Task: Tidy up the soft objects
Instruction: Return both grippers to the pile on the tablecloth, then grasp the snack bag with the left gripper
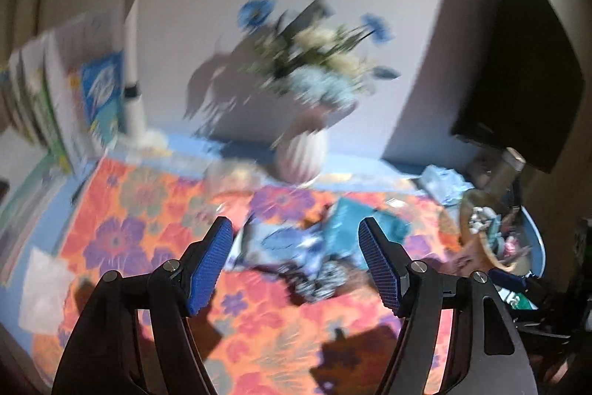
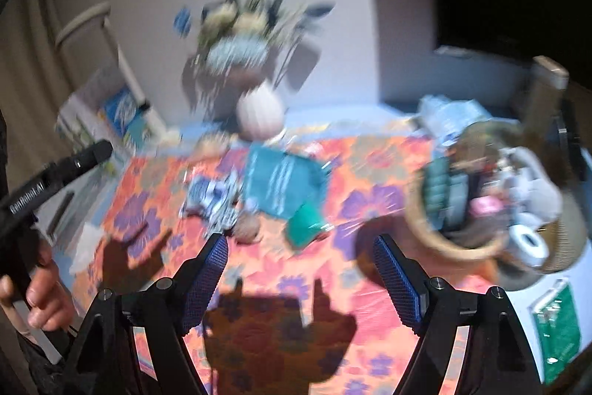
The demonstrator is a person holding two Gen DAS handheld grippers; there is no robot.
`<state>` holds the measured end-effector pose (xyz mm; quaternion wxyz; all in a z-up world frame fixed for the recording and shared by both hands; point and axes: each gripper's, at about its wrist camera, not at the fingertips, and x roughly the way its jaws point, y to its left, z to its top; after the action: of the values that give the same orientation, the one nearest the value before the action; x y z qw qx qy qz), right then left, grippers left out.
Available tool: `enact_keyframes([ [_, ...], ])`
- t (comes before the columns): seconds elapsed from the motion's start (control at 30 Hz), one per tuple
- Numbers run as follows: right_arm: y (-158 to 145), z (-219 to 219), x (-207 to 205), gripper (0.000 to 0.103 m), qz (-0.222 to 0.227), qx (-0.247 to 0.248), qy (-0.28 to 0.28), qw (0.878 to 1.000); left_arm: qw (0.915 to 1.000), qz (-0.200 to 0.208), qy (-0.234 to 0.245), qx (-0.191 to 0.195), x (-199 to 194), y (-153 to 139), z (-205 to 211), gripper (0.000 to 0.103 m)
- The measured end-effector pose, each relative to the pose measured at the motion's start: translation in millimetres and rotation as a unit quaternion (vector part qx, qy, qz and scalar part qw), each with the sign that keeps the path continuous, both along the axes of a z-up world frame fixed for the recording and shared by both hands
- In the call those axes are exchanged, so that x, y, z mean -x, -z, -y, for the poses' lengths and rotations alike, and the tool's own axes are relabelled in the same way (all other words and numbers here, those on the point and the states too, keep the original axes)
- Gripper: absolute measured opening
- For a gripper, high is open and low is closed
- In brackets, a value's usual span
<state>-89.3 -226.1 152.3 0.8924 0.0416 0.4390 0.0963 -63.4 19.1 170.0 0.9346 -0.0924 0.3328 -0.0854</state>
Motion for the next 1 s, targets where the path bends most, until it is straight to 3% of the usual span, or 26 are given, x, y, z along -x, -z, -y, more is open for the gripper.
enact_keyframes([
  [0.2, 57, -39, -28, 0.079, -0.051, -0.015, -0.043, 0.998, 0.9951, -0.083, 0.010, 0.052, -32, 70, -25, 0.069],
  [0.37, 73, -62, -42, 0.079, -0.021, 0.009, -0.063, 0.998, 0.9837, -0.126, 0.014, 0.128, -59, 106, -34, 0.069],
  [0.47, 81, -69, -57, 0.079, -0.015, -0.008, -0.069, 0.998, 0.9779, -0.132, 0.011, 0.162, -70, 115, -33, 0.069],
  [0.7, 101, -69, -82, 0.079, -0.022, -0.039, -0.048, 0.998, 0.9740, -0.149, -0.022, 0.170, -94, 133, -27, 0.069],
  [0.8, 111, -72, -86, 0.079, -0.028, -0.046, -0.048, 0.997, 0.9743, -0.146, -0.035, 0.168, -99, 136, -21, 0.085],
  [0.9, 118, -77, -86, 0.078, -0.027, -0.042, -0.053, 0.997, 0.9742, -0.144, -0.046, 0.167, -103, 138, -19, 0.087],
  [0.97, 121, -79, -87, 0.062, -0.033, -0.043, -0.062, 0.997, 0.9720, -0.148, -0.053, 0.175, -108, 139, -18, 0.089],
  [1.0, 125, -81, -89, 0.047, -0.042, -0.042, -0.067, 0.996, 0.9711, -0.149, -0.055, 0.178, -110, 140, -19, 0.089],
])
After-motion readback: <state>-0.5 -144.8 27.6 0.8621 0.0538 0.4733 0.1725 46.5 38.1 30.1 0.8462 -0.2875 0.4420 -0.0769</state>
